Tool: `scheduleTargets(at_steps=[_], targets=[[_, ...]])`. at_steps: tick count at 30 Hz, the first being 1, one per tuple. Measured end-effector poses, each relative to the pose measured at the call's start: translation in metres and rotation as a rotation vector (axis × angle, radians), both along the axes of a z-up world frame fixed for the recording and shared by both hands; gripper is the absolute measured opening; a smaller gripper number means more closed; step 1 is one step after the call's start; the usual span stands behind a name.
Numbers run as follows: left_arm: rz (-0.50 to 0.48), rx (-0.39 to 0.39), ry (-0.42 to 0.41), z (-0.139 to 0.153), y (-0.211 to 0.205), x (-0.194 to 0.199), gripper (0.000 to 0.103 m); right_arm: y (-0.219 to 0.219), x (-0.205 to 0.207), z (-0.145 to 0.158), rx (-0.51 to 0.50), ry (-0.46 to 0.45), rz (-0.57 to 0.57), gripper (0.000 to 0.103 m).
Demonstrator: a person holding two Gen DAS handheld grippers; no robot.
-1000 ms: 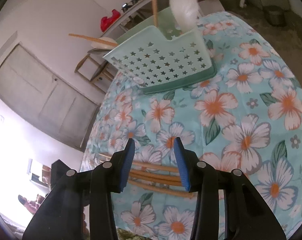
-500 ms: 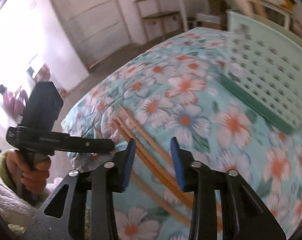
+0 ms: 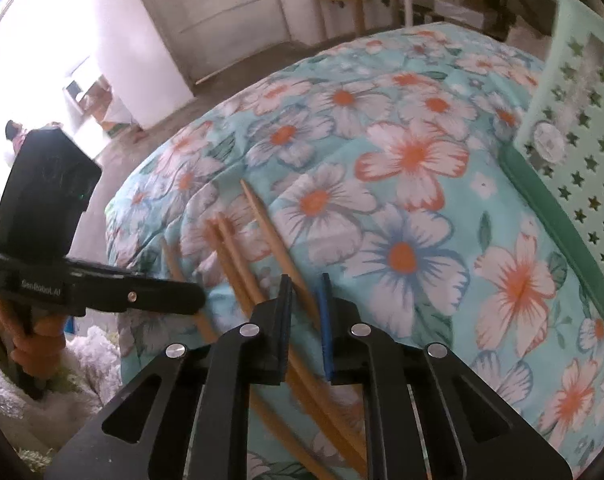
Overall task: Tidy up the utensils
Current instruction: 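Grasp one wooden chopstick with each gripper from the pile on the cloth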
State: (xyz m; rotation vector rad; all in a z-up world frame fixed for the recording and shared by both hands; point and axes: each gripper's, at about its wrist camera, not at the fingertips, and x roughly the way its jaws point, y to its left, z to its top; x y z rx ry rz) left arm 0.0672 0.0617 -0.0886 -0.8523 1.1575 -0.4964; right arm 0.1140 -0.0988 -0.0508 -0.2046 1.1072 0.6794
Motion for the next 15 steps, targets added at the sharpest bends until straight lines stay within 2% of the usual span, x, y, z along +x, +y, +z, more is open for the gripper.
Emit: scheduleTargets(at_steps=[6, 8, 11, 15], targets=[[-0.004, -0.007, -0.001, -0.001, 0.0, 0.001, 0.014, -0.027, 0.013, 0.002, -0.004, 0.014, -0.094, 0.01], [-0.004, -0.009, -0.002, -0.001, -0.001, 0.001, 0.015, -0.027, 0.016, 0.002, -0.017, 0.037, -0.086, 0.014], [-0.003, -0.011, -0.001, -0.001, -0.001, 0.001, 0.015, -0.013, 0.015, 0.006, -0.068, -0.004, -0.048, 0.025], [-0.003, -0.011, -0.001, -0.002, -0.001, 0.002, 0.015, 0.01, 0.019, 0.004, -0.103, -0.047, -0.016, 0.027]])
